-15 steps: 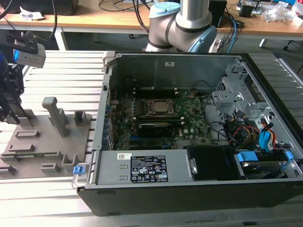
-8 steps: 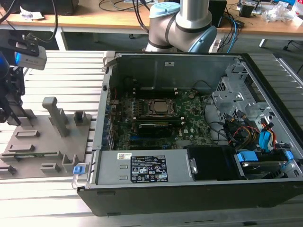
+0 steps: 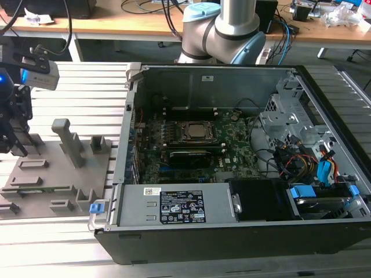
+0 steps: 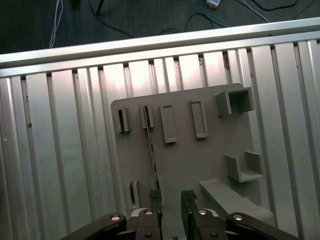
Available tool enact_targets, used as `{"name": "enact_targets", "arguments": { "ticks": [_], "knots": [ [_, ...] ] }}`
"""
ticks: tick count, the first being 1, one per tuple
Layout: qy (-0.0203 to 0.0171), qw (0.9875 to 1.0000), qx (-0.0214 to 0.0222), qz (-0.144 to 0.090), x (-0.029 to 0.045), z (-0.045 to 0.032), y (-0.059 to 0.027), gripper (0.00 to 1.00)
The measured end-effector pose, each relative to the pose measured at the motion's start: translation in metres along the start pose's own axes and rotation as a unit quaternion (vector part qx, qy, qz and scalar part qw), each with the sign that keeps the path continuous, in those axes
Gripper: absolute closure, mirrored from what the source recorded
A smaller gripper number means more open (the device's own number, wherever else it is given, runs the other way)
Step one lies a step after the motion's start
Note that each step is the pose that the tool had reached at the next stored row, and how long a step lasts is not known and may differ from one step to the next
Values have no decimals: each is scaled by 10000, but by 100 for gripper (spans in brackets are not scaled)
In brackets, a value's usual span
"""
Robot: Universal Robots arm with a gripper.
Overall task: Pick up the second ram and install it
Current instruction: 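Pick up the second ram and move it above second insertion slot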
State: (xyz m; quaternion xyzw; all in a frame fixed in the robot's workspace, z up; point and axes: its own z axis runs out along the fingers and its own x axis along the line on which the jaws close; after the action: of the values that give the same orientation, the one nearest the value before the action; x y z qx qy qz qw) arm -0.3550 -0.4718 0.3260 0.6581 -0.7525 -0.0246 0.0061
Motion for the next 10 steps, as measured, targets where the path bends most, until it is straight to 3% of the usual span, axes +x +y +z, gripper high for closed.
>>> {"name": "enact_targets", "arguments": {
  "ticks": [10],
  "knots": [
    [0, 10000, 0, 0, 2, 100, -5, 70]
  ]
}}
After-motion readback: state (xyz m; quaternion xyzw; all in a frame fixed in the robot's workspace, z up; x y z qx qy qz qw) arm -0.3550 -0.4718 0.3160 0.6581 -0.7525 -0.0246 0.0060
